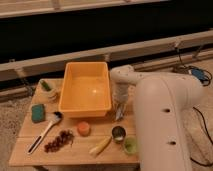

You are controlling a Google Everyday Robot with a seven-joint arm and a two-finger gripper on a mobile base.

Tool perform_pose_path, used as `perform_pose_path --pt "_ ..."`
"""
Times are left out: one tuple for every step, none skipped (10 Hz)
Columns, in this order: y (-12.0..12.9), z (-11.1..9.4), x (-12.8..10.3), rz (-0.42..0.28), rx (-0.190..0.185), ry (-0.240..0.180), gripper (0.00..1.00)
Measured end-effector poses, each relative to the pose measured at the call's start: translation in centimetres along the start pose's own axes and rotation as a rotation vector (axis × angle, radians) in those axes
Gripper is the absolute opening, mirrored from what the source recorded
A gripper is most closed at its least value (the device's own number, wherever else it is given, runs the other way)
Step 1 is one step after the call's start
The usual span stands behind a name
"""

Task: Place towel in tray

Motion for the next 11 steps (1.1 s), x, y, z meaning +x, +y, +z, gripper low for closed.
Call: perform_pose_path --pt "-0.5 -0.5 0.0 0.028 0.001 -0.011 0.0" --pt "-0.9 -1.2 0.0 0.046 0.002 -0.026 0.0" --pt "-1.8 -2.8 0.1 0.076 0.0 -0.057 0.0" --pt "-2.6 -4.0 0.2 0.092 0.0 -0.081 0.0" --pt "-3.4 -5.9 0.4 0.106 -0.002 -0.114 0.0" --pt "-3.7 -7.9 0.7 0.106 -0.001 -0.146 0.0" --pt "-3.7 -10.3 1.0 0.098 -0.001 -0.184 0.0" --pt "-3.7 -12.6 1.3 0.088 0.002 -0.218 0.0" --pt "-3.6 -15.1 1.6 0.072 0.002 -0.25 0.0" --pt "-3.0 -17.3 1.7 0.045 0.004 -0.281 0.0" --pt "-1.5 -18.9 1.8 0.01 0.001 -0.302 0.0"
